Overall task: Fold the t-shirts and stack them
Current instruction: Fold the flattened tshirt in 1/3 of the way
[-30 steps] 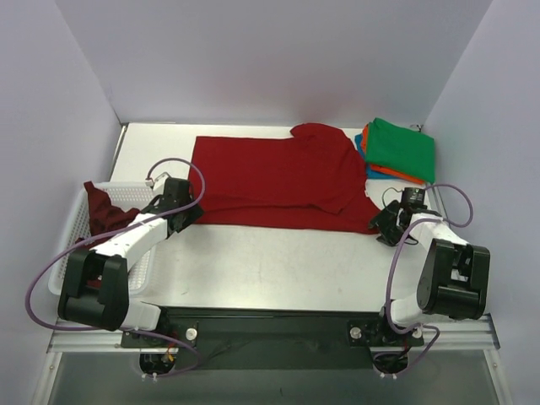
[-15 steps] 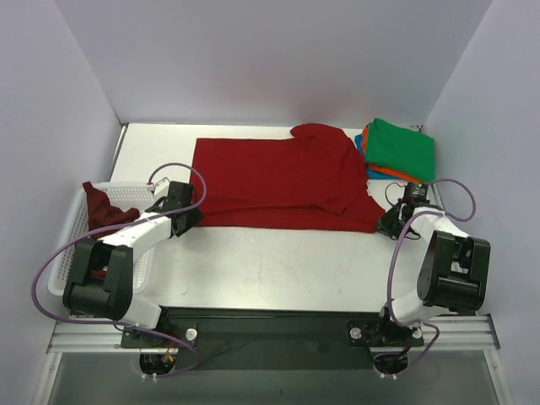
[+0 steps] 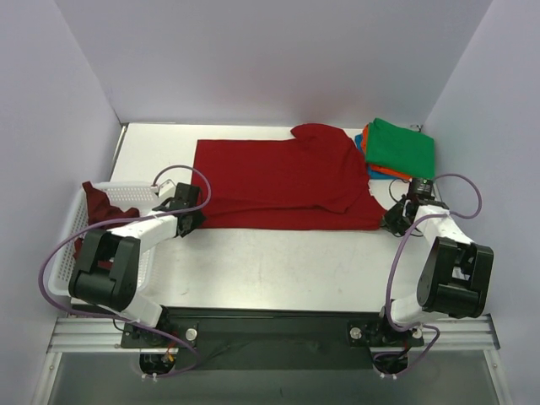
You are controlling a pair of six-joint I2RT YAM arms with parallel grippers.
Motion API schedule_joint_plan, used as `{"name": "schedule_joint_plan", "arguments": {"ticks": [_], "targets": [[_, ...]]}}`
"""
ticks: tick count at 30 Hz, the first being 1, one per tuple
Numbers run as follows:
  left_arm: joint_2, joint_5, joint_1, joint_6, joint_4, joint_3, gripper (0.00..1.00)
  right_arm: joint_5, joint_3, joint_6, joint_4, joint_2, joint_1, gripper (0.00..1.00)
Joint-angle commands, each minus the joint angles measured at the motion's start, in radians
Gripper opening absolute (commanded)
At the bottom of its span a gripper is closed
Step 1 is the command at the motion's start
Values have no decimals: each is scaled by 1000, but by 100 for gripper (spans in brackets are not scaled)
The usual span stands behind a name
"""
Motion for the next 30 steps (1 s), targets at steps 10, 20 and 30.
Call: {"name": "schedule_joint_plan", "arguments": {"ticks": [10, 20, 30], "targets": [[47, -82, -12, -35, -80, 22, 0, -6, 23, -1, -104, -64, -35, 0], [-83, -85, -34, 3, -146, -2, 0, -8, -27, 16, -169, -227, -38, 0], [-276, -78, -48, 6, -218, -90, 0, -33, -99, 51, -286, -349, -72, 0]]}}
